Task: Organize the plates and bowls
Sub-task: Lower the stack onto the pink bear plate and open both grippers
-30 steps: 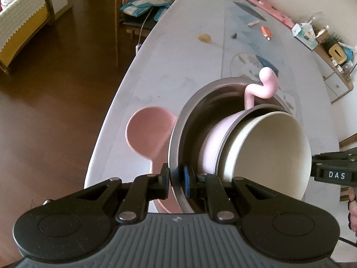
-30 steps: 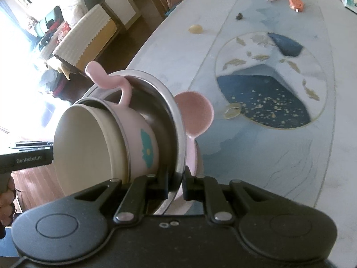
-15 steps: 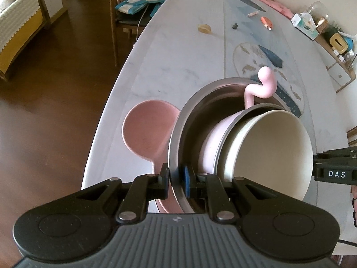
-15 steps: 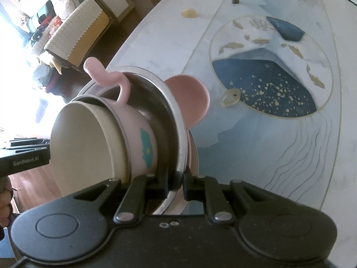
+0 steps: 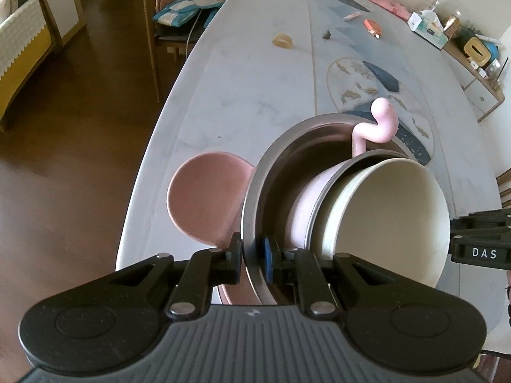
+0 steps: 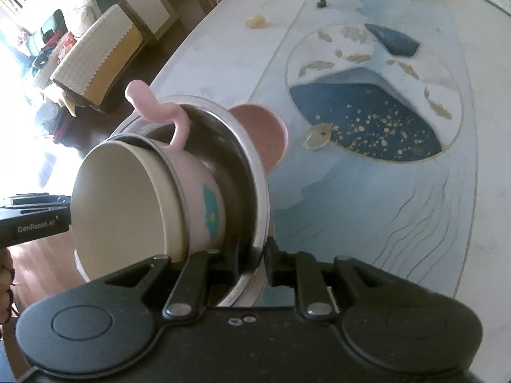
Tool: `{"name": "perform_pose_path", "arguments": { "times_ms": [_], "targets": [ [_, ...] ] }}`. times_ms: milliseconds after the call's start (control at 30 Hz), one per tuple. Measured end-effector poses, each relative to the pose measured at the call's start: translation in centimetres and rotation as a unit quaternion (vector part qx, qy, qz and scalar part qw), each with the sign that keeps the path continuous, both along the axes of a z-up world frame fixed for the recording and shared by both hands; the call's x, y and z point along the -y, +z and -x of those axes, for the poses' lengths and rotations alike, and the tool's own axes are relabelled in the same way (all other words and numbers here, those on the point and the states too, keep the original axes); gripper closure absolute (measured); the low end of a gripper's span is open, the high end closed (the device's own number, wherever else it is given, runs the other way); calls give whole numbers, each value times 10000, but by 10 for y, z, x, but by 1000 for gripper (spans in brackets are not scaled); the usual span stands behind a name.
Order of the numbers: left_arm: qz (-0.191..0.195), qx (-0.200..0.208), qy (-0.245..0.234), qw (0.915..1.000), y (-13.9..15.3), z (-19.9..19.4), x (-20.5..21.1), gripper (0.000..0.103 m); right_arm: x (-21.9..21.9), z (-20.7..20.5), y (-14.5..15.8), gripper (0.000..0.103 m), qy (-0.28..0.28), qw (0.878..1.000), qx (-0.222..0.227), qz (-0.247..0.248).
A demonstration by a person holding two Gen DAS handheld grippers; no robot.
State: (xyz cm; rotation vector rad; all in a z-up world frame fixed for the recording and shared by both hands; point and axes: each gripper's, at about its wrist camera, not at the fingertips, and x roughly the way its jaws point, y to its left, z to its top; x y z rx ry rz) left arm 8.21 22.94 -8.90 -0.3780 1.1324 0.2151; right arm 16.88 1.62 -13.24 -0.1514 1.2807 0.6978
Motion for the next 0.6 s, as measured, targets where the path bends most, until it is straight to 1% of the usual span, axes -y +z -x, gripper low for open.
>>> {"name": "perform_pose_path", "arguments": {
  "times_ms": [100, 167, 200, 233, 300, 400, 433, 467, 500, 533, 600],
  "targets": [
    [-76, 19, -13, 10000, 2, 1, 0, 90, 2, -1, 0, 78, -76, 10000, -33, 32],
    [-153, 15, -74, 9999, 2, 2, 0, 90, 4, -1, 0, 73, -141, 9999, -14, 52],
    [-188, 9, -98, 9998, 2, 2, -1, 90, 6, 0, 1, 67, -176, 9998, -3, 29],
    [-188, 10, -119, 9998, 3, 2, -1, 90, 8, 1, 2, 65, -203, 9998, 15, 25],
    [-117, -15, -137, 9998, 2, 4, -5, 90, 10, 3, 4, 65, -238, 9997, 66, 22],
    [-52, -9, -123, 9999, 3, 5, -8, 84, 14, 6, 7, 62, -316, 9994, 105, 4],
    [-80, -11, -106, 9999, 3, 6, -8, 78, 15, 7, 8, 61, -328, 9994, 122, -4],
    [-131, -18, -94, 9999, 4, 7, -8, 75, 15, 9, 9, 60, -335, 9993, 152, -5],
    [-170, 8, -77, 9998, 6, 8, -8, 67, 16, 10, 11, 57, -348, 9992, 184, -6],
    [-179, 52, -55, 9998, 7, 11, -9, 58, 18, 12, 13, 54, -354, 9991, 213, -23],
    [-196, 152, 18, 9997, 12, 15, -10, 46, 20, 15, 17, 52, -342, 9990, 290, -45]
  ]
}}
